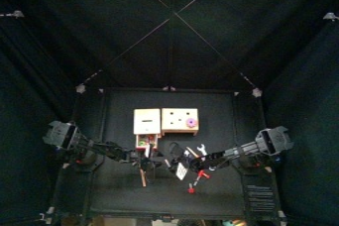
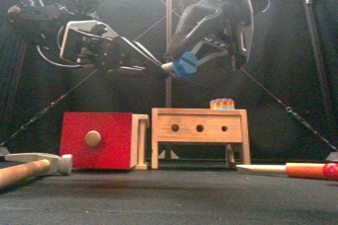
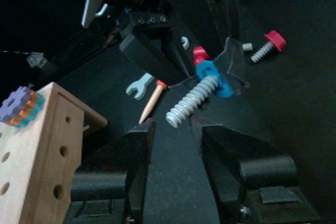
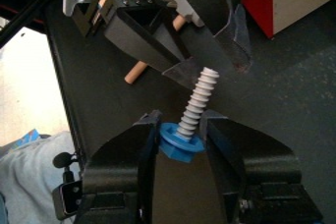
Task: Hand over blue screw to left hand
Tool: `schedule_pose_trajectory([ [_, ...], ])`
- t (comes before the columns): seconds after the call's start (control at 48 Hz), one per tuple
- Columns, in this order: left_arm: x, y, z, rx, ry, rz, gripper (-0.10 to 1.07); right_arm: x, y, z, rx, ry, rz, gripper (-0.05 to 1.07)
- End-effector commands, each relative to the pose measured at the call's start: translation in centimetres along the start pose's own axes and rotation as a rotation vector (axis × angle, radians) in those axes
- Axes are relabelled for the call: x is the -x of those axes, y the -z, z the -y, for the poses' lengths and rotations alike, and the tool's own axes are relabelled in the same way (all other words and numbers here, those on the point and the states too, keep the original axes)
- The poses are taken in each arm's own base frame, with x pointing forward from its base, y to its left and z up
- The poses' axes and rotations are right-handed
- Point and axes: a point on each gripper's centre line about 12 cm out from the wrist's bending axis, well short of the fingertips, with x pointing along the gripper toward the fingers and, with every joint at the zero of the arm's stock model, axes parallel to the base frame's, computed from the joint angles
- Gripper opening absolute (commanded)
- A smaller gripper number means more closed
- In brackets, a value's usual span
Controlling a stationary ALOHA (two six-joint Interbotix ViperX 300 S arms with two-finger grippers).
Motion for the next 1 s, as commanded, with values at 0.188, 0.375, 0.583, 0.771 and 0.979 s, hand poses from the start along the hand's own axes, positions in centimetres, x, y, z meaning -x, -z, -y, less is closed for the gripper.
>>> schedule_pose_trajectory([
  [0.188, -0.7, -1.7, 0.6, -0.047, 0.019, 0.066, 0.76, 0.6, -1.3, -0.3, -0.015, -0.019, 0.032, 0.56],
  [0.375, -0.8, -1.8, 1.0, -0.086, 0.039, 0.079, 0.76, 0.5, -1.0, 0.1, -0.053, -0.026, 0.020, 0.56],
  [0.583, -0.6, -1.8, 1.4, -0.194, 0.065, 0.095, 0.76, 0.4, -0.9, 0.8, -0.155, -0.055, 0.004, 0.56],
  [0.771, -0.7, -1.8, 1.6, -0.248, 0.068, 0.096, 0.76, 0.3, -1.3, 0.8, -0.185, -0.082, 0.010, 0.56],
  [0.979, -0.6, -1.4, 1.7, -0.313, 0.069, 0.084, 0.76, 0.4, -1.8, 0.5, -0.229, -0.148, 0.021, 0.56],
])
